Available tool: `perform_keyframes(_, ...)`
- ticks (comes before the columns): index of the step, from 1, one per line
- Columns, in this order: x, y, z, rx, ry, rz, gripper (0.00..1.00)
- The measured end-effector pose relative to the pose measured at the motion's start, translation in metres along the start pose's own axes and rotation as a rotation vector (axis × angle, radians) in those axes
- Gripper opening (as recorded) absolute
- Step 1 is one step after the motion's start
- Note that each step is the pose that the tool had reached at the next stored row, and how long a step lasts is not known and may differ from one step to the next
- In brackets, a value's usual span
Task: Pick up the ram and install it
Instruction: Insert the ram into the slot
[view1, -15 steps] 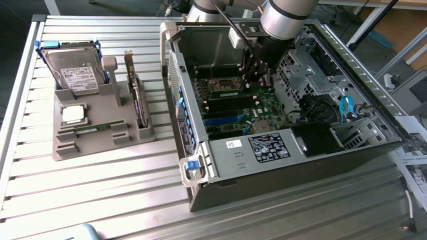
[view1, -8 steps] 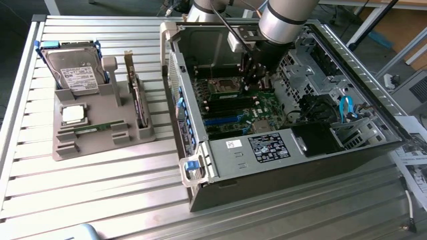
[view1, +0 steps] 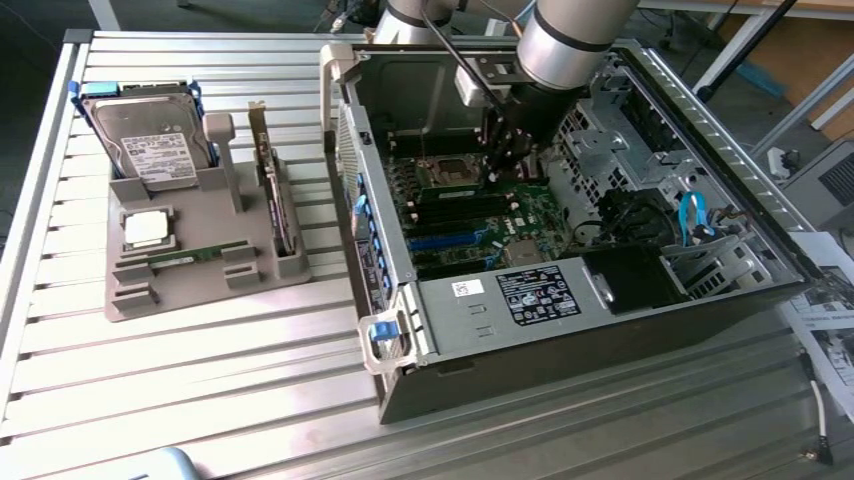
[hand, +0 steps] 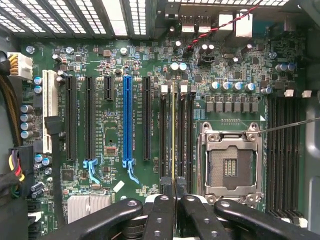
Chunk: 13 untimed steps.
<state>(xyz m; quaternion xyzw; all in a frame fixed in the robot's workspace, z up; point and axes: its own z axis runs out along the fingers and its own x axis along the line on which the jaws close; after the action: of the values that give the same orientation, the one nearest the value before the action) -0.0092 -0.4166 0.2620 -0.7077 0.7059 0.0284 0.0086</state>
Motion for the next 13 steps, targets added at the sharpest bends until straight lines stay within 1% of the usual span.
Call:
perform_keyframes(4,0.0,-0.0015,0.0003,0.0001,-0.0003,0.0,0.12)
perform_keyframes(11,0.0,-0.0018,0.0097,0.0001,-0.0001,0.0,0.12)
perform_keyframes(13,0.001,-0.0018,0.0108,0.0,0.0,0.0,0.12)
